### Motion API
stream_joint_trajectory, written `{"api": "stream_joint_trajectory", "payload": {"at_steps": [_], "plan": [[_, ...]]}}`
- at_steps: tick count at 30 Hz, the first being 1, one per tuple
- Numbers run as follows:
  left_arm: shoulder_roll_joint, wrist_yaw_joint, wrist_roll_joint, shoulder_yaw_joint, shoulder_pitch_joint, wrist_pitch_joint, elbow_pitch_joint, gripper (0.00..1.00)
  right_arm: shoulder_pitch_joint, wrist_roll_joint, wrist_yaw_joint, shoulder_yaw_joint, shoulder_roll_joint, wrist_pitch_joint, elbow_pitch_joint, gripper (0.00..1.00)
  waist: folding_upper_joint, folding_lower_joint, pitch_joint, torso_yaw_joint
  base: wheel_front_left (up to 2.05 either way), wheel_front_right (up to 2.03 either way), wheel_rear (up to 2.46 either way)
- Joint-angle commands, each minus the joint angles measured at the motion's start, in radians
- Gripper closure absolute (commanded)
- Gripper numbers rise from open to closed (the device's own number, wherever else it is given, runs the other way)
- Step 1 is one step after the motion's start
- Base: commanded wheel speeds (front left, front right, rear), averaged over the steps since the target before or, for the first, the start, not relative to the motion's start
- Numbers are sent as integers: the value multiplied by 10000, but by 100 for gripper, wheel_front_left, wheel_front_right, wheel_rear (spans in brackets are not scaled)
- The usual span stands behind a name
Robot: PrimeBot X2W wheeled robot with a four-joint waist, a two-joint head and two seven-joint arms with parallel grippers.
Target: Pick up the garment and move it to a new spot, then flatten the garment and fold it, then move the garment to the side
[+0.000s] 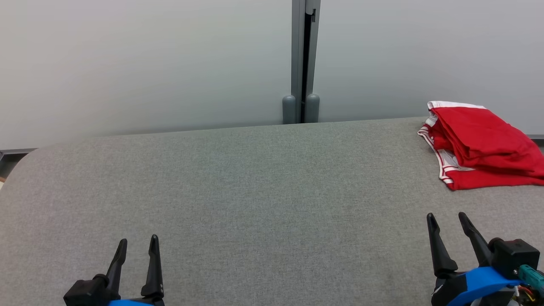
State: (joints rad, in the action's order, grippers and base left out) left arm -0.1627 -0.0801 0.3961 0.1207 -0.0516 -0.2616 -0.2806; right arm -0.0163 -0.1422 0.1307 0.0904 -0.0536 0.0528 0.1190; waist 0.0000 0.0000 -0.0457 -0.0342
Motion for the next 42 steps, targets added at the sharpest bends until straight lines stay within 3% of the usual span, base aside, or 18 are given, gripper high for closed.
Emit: {"api": "stream_joint_trajectory", "payload": {"at_steps": [1,20,21,29,42], "plan": [[-10,-39,-15,3,61,-40,-37,0,-145,-7,2,17,37,-59,-65,0,0,0,5,31,0,0,0],[-99,-56,11,-4,200,-40,-171,0,-368,-316,2,23,38,-9,-106,0,0,0,84,122,0,0,0],[-45,-57,20,-10,83,2,-155,100,-281,-286,0,8,19,-59,-101,100,0,1,84,124,0,0,0],[239,-59,110,39,-286,93,-774,100,-380,-386,0,-3,90,-111,650,100,0,4,90,127,0,0,0],[389,-140,2200,-391,71,737,-572,100,-74,-2877,0,45,77,-386,748,100,0,4,131,150,0,0,0]]}}
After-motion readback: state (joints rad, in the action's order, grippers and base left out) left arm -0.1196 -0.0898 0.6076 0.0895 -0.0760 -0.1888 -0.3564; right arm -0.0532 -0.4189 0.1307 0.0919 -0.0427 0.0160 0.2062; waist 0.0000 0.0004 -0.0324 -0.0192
